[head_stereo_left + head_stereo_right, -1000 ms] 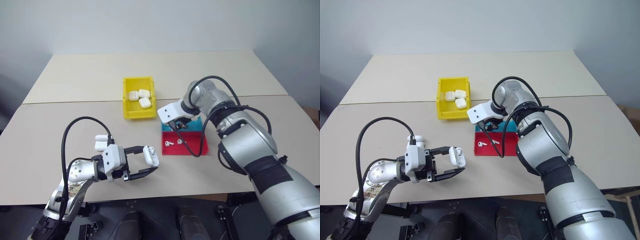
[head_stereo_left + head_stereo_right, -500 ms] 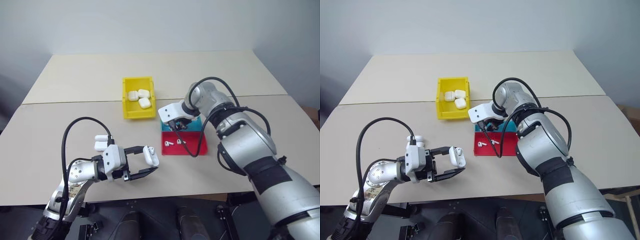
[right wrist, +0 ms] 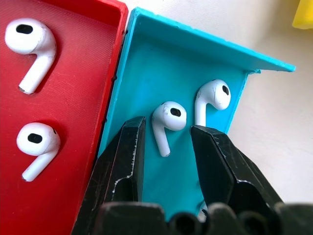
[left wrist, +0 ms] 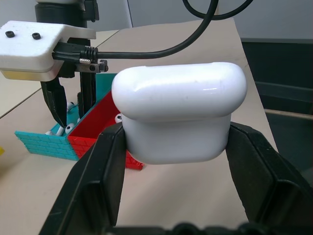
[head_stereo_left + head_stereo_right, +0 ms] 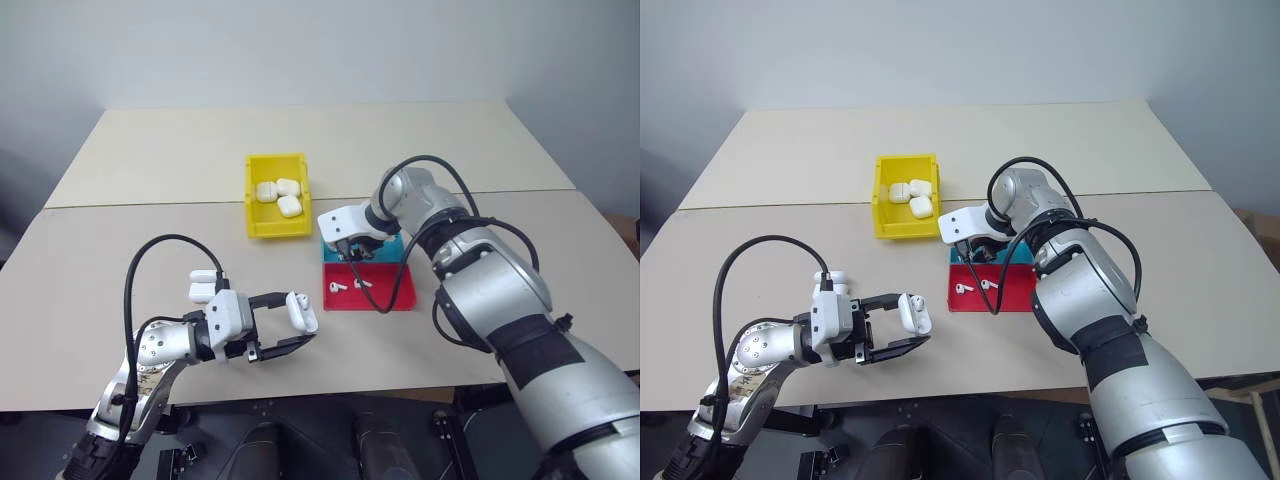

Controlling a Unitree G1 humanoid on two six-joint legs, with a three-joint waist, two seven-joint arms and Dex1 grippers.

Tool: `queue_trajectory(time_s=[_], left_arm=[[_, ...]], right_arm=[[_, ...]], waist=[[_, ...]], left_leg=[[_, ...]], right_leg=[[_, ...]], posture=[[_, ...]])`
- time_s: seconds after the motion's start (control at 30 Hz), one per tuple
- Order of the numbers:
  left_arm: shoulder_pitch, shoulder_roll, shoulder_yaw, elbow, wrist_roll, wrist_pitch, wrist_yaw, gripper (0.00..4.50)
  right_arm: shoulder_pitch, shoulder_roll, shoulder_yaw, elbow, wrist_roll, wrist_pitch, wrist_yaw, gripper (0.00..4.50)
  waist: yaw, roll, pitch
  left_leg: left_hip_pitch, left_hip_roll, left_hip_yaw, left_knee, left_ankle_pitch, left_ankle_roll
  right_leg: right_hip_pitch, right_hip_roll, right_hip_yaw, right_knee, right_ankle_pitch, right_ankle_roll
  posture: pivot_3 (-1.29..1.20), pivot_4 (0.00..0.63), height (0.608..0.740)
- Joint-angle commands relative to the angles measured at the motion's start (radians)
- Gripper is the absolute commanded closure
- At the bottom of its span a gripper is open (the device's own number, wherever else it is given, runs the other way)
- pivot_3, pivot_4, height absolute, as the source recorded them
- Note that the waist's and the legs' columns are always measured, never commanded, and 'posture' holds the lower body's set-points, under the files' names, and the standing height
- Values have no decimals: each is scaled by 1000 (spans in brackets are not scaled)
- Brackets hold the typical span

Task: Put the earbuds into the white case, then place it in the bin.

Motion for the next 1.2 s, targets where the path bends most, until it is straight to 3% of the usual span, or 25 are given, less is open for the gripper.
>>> queue_trajectory(time_s=[0.03, 0.8, 0.93, 1.2], left_arm=[[6, -2, 14, -46, -8, -22, 4, 1741], [8, -7, 10, -46, 1, -29, 7, 1741], [7, -7, 9, -44, 1, -29, 5, 1741], [5, -9, 9, -41, 1, -28, 5, 1741]], right_arm=[[-3, 4, -29, -3, 26, 15, 16, 2599], [6, 1, -6, -6, -9, -45, -12, 2599], [7, -1, -2, -6, -12, -61, -12, 3411], [10, -3, 2, -4, -18, -55, -30, 3411]], waist=[[0, 0, 0], [-1, 0, 0], [0, 0, 0], [0, 0, 0]], left_leg=[[0, 0, 0, 0, 0, 0], [0, 0, 0, 0, 0, 0], [0, 0, 0, 0, 0, 0], [1, 0, 0, 0, 0, 0]], right_leg=[[0, 0, 0, 0, 0, 0], [0, 0, 0, 0, 0, 0], [0, 0, 0, 0, 0, 0], [0, 0, 0, 0, 0, 0]], posture=[[0, 150, 740], [0, 150, 740], [0, 150, 740], [0, 150, 740]])
